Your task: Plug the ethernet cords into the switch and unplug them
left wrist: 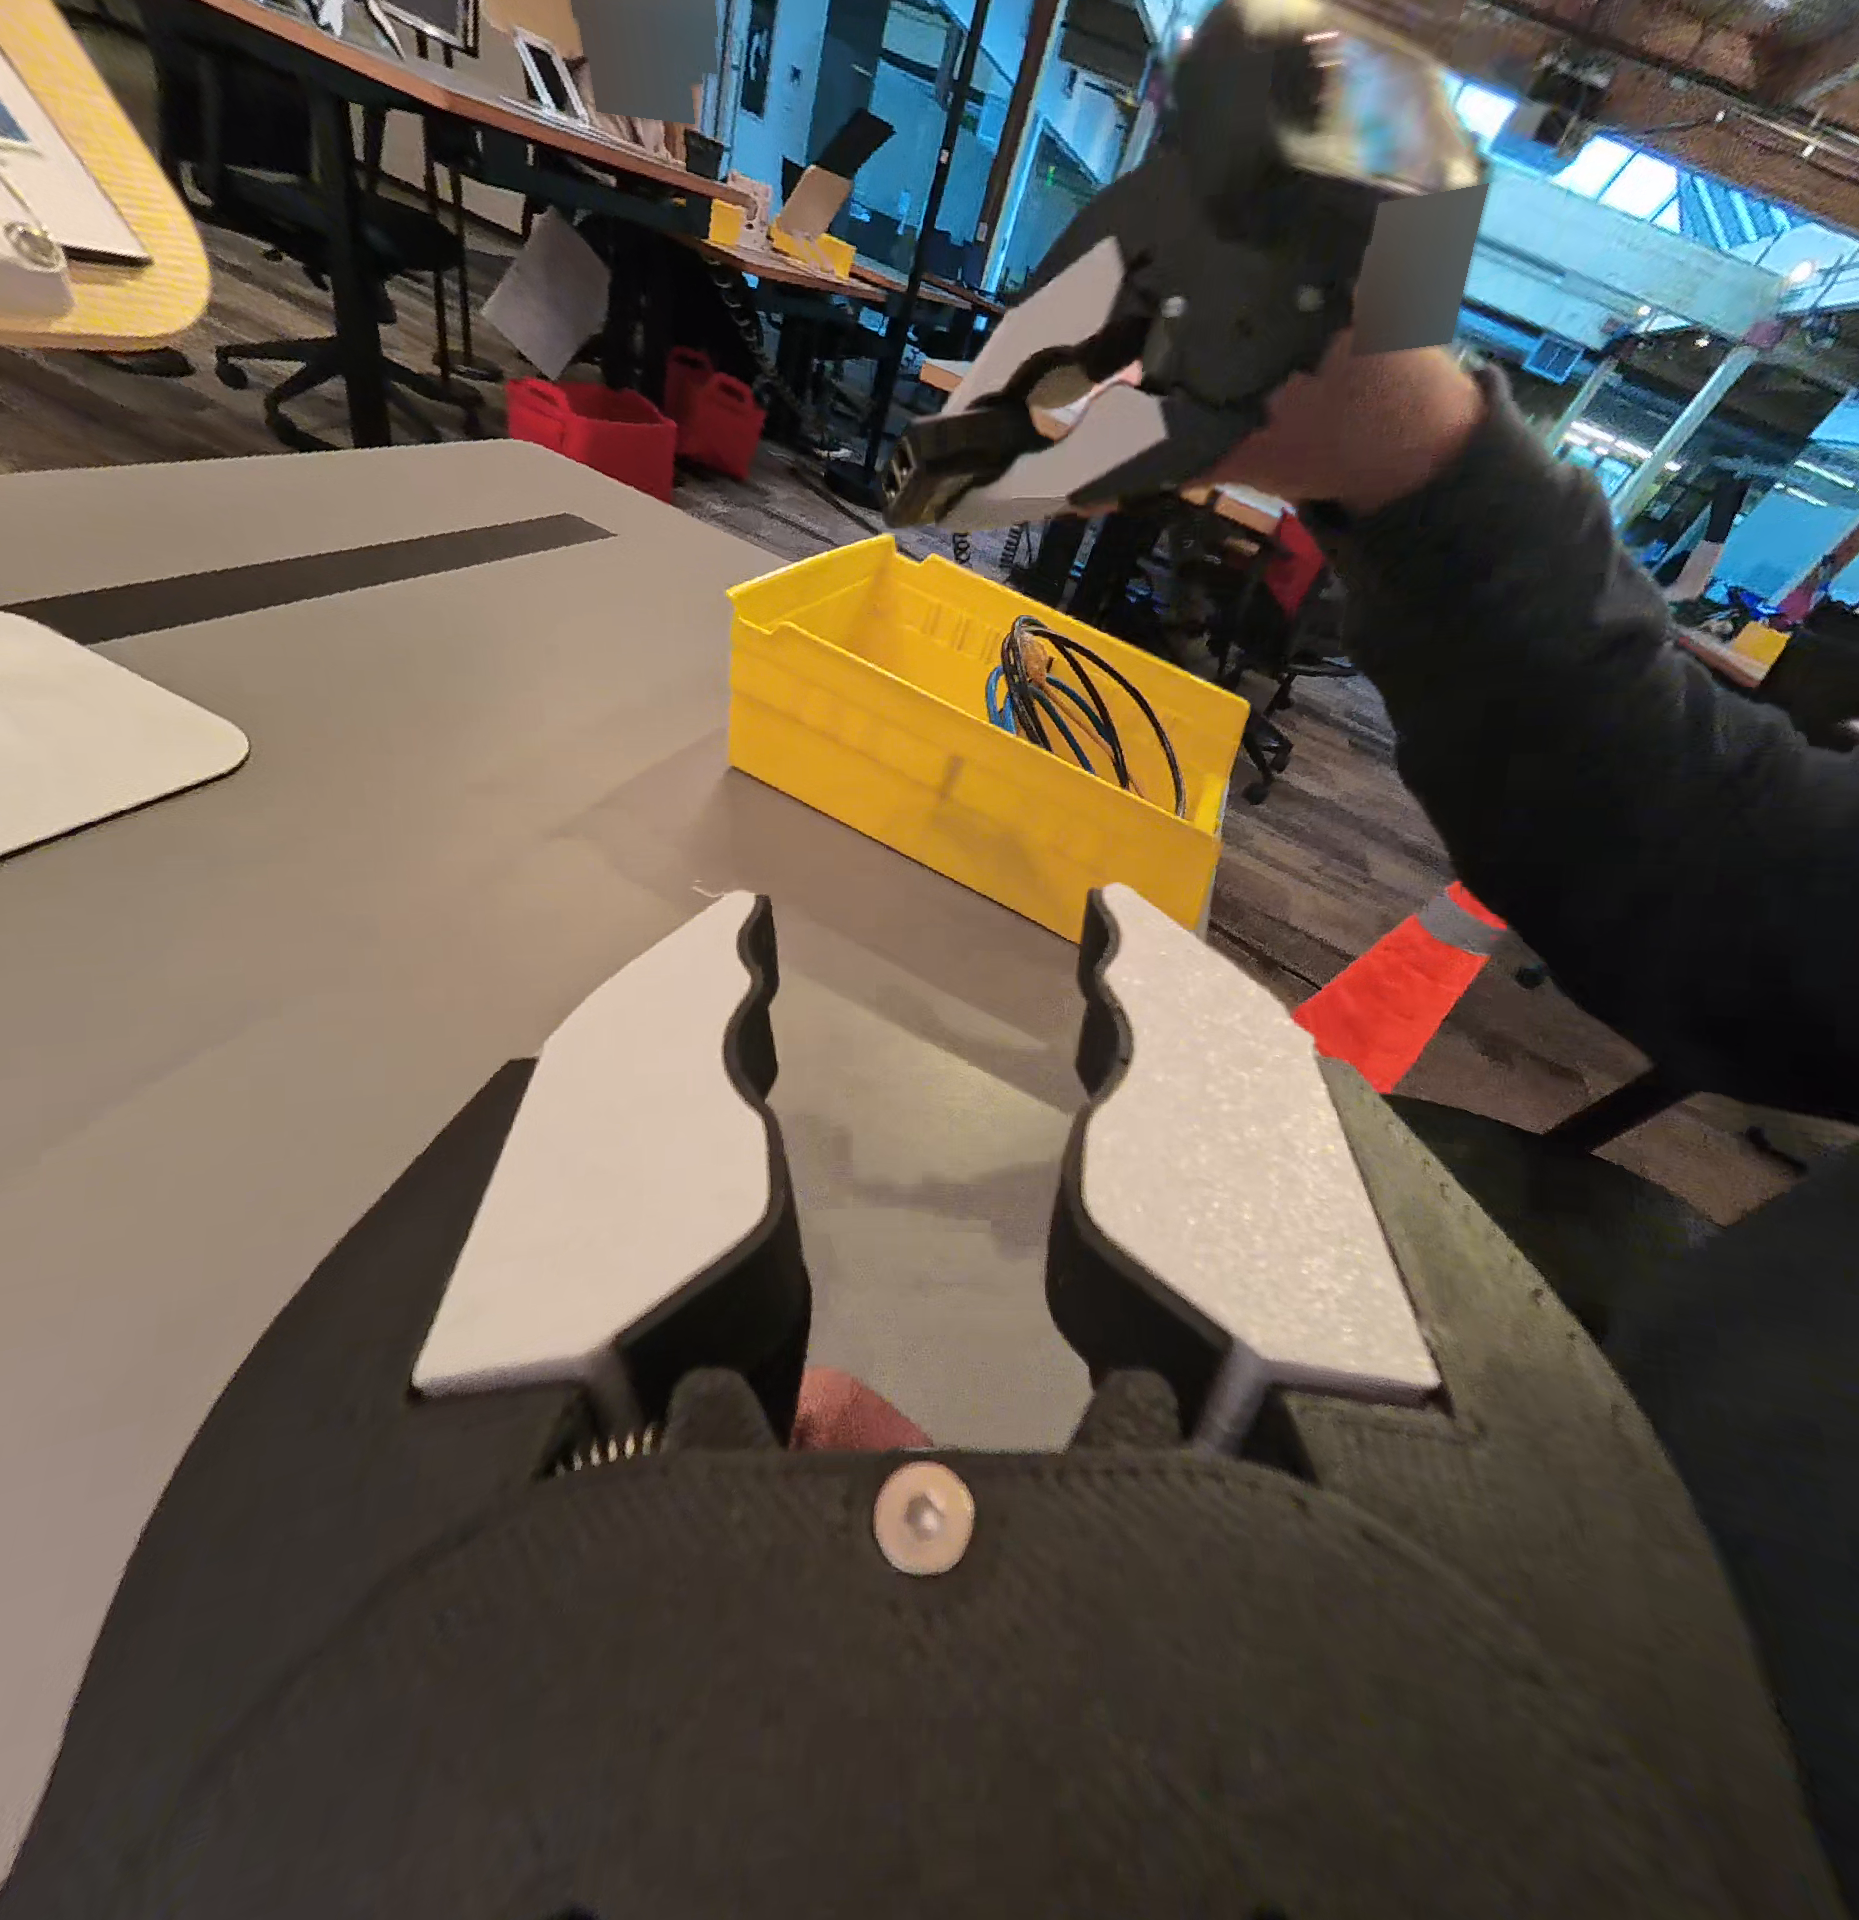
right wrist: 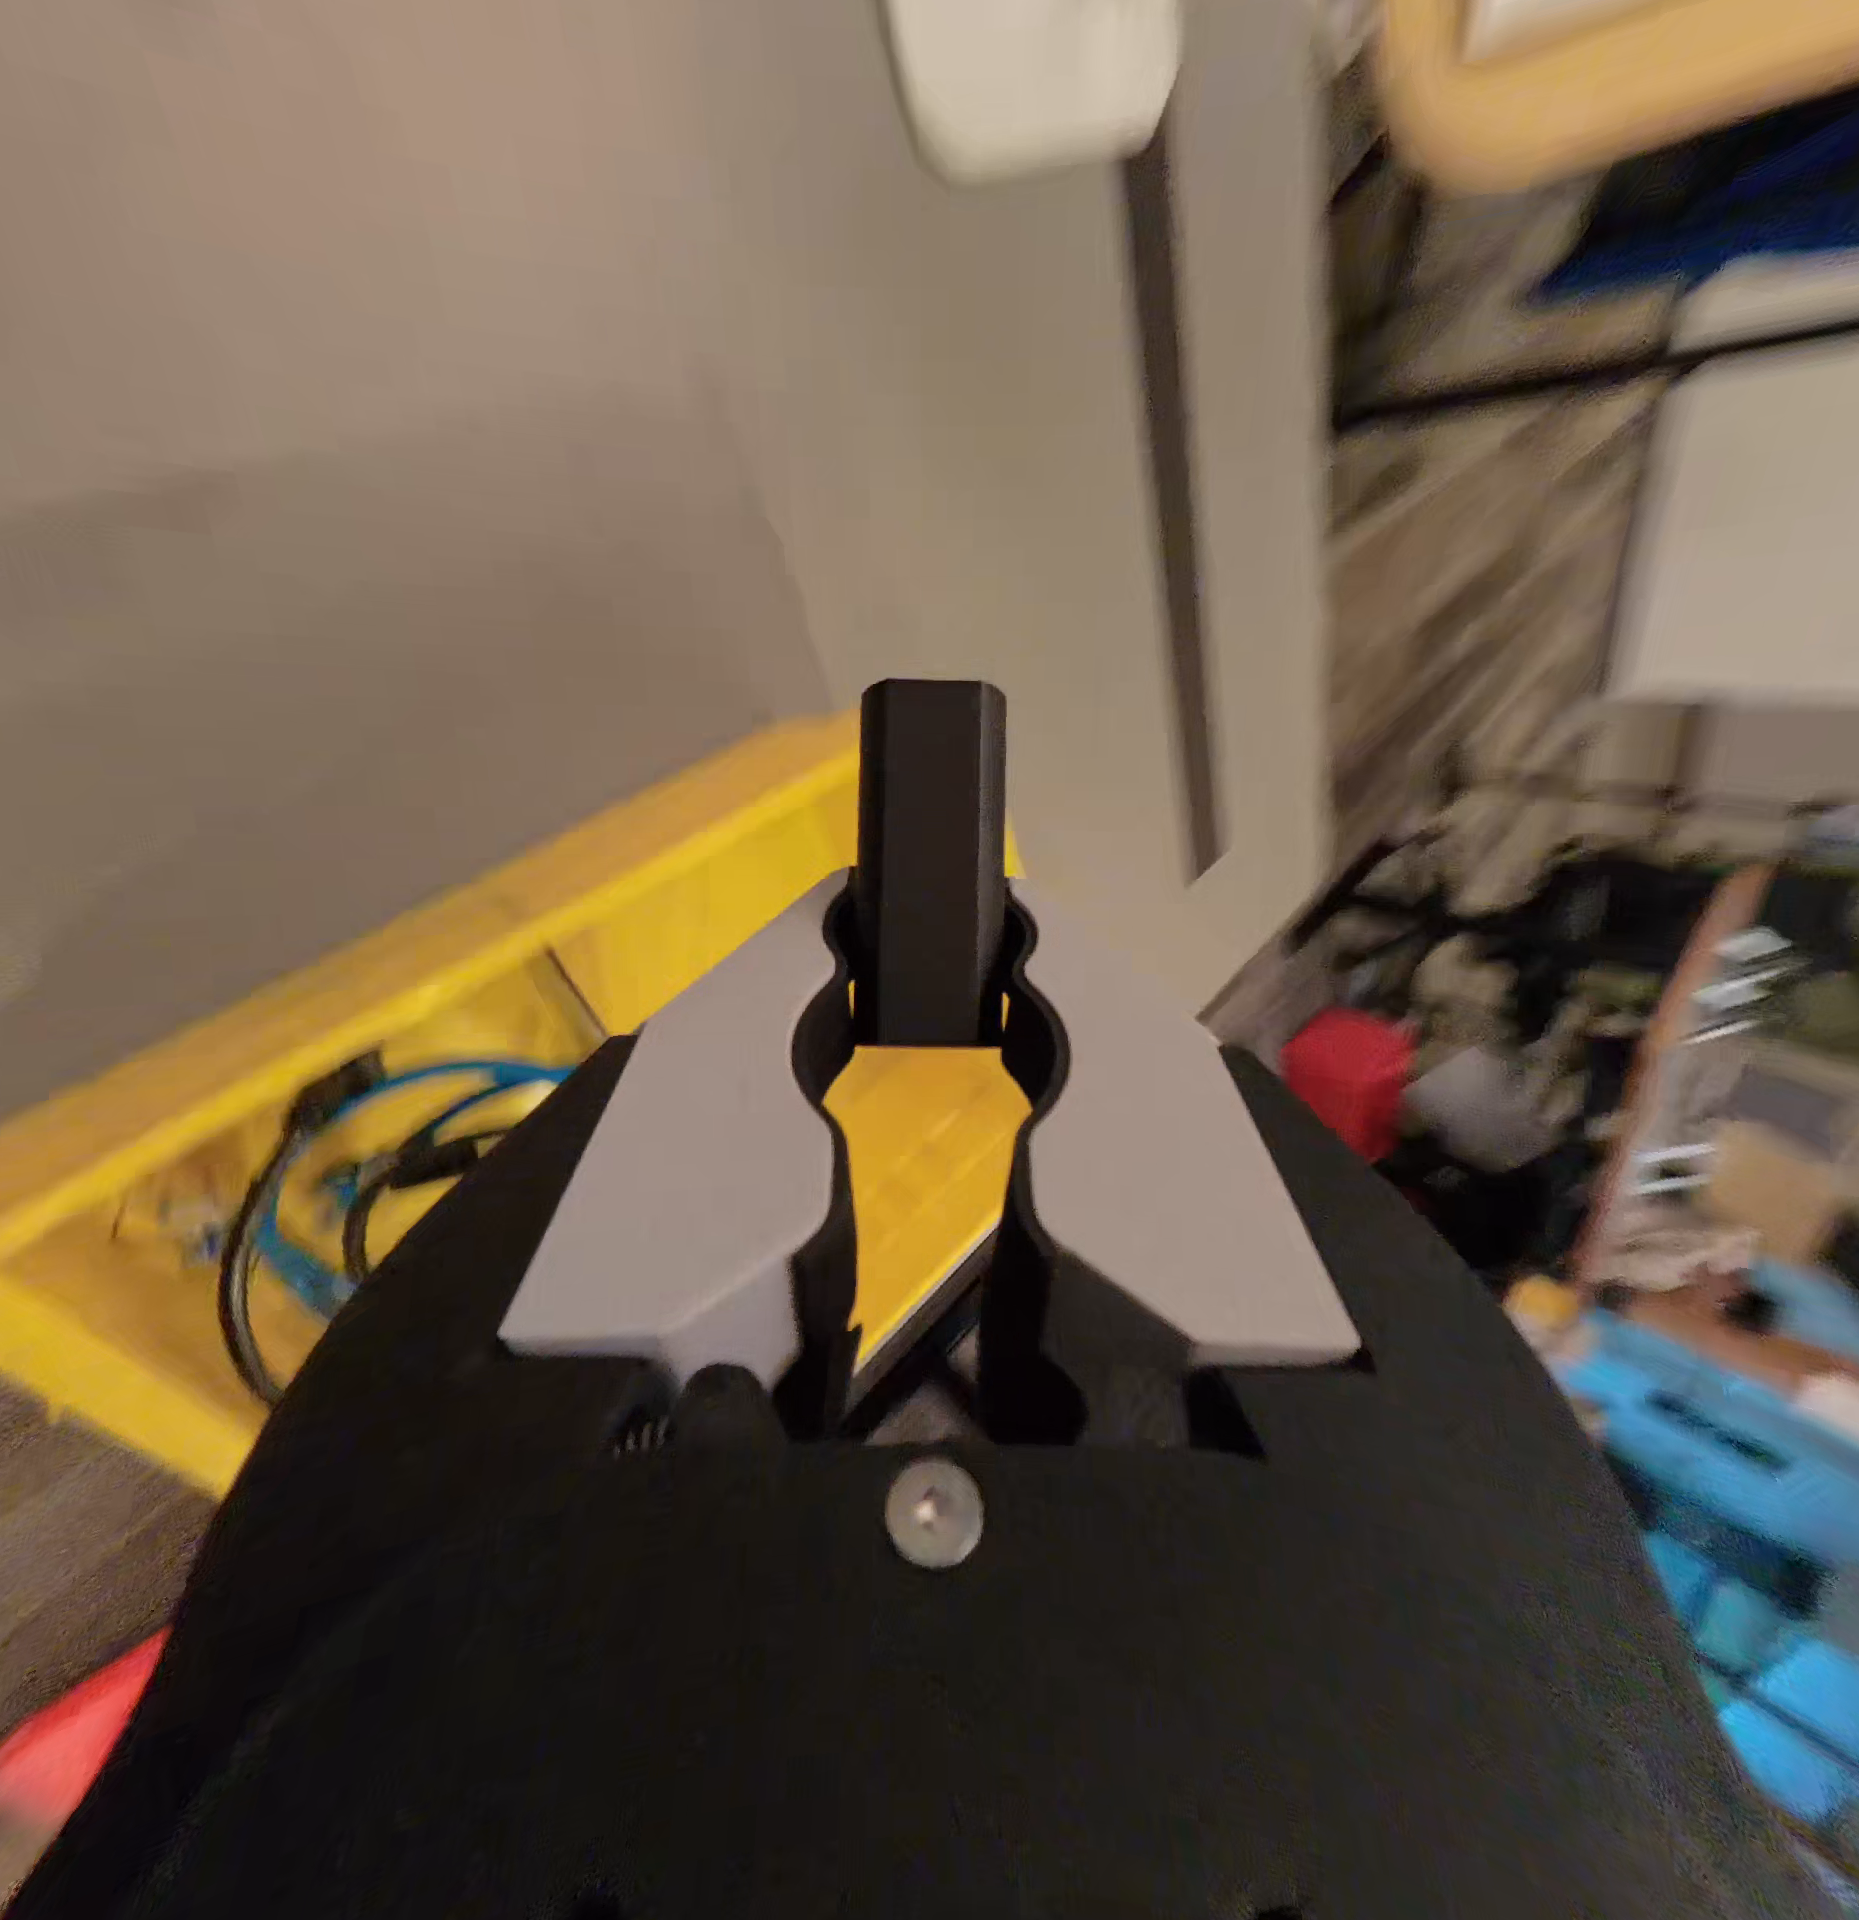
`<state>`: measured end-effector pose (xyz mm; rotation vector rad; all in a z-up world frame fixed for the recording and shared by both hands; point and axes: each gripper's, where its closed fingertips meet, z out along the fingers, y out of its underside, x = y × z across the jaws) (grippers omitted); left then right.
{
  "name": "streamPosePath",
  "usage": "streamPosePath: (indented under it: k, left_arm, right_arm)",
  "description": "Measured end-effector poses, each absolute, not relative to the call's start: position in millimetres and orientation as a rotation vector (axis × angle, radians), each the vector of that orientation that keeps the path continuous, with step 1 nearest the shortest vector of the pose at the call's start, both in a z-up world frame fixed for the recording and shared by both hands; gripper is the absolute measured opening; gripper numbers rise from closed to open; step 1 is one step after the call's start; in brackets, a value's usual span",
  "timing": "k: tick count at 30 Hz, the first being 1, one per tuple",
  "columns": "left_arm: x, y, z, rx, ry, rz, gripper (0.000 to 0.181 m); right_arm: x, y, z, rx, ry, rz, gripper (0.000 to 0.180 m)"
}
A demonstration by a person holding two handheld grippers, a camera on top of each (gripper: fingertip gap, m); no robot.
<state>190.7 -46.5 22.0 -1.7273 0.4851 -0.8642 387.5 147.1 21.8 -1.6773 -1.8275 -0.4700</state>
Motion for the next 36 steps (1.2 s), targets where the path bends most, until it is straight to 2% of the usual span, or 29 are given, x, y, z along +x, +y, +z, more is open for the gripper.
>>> streamPosePath:
  k: [7,16,24,36]
  left_arm:
    - [185,-37,4,-1.798,0.47,-0.8,0.061]
    - [180,-28,-7,-1.83,0.441,-0.816,0.061]
    - [180,-28,-7,-1.834,0.451,-0.803,0.062]
    - [159,-38,22,-1.8,0.476,-0.648,0.068]
  right_arm:
    - [484,215,-86,-2.183,-2.01,-0.654,0.022]
    - [492,234,-142,-2.244,-2.075,-0.841,0.023]
    - [479,219,-130,-2.258,-2.119,-0.726,0.04]
    - [460,187,-46,-2.182,-1.852,-0.407,0.043]
